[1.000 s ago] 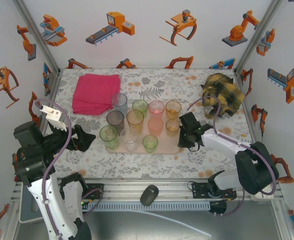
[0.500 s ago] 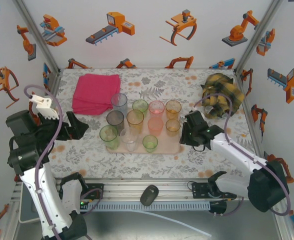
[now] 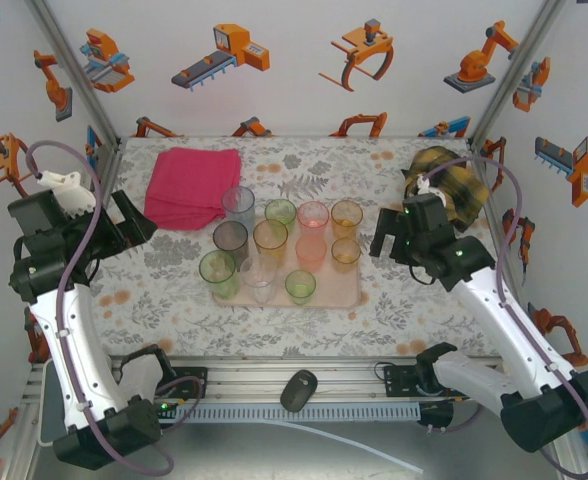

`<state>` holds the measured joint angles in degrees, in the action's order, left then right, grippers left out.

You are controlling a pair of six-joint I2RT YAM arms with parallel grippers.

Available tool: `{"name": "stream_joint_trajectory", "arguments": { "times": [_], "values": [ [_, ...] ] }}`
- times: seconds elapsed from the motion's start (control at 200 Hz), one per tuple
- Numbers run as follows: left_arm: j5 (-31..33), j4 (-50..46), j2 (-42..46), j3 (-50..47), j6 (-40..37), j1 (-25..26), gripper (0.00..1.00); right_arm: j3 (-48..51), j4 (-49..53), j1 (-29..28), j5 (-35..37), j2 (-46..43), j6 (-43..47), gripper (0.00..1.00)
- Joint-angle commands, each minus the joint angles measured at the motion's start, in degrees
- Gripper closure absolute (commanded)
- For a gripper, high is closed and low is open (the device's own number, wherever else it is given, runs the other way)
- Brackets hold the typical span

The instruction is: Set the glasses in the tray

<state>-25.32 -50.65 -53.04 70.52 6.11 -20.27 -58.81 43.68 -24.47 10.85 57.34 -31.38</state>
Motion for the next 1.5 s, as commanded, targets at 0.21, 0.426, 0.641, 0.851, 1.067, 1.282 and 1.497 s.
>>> {"name": "stream_joint_trajectory", "arguments": {
  "times": [0.21, 0.426, 0.641, 0.851, 1.067, 1.282, 1.497],
  "values": [
    [-0.8, 7.1, -0.4, -6.0, 4.2, 0.1, 0.03, -4.2, 2.3, 0.8, 3.2, -1.3, 5.7, 0.00],
    [0.2, 19.5, 1.9, -16.8, 6.5, 0.1, 0.03, -6.0, 0.6, 0.9, 4.5, -0.7, 12.1, 0.01],
    [0.6, 34.1, 2.1, -27.8, 8.0, 0.2, 0.03, -3.9, -5.4, 0.9, 6.1, -1.0, 19.8, 0.00],
    [-2.4, 51.7, -3.4, -37.7, 8.2, 1.4, 0.03, -0.9, -10.5, 0.9, 6.9, -1.1, 20.1, 0.00],
    [-3.5, 62.3, -13.8, -39.0, 7.6, 3.3, 0.03, 1.2, -13.2, 1.0, 9.1, -1.4, 20.3, 0.00],
    [0.5, 77.7, -18.9, -44.2, 6.7, 5.8, 0.03, 1.5, -13.1, 2.0, 13.3, 2.4, 20.9, 0.00],
    [3.8, 91.9, -25.0, -48.5, 4.9, 6.4, 0.03, 5.3, -17.3, 3.7, 15.3, 2.5, 20.7, 0.01]
  ]
}}
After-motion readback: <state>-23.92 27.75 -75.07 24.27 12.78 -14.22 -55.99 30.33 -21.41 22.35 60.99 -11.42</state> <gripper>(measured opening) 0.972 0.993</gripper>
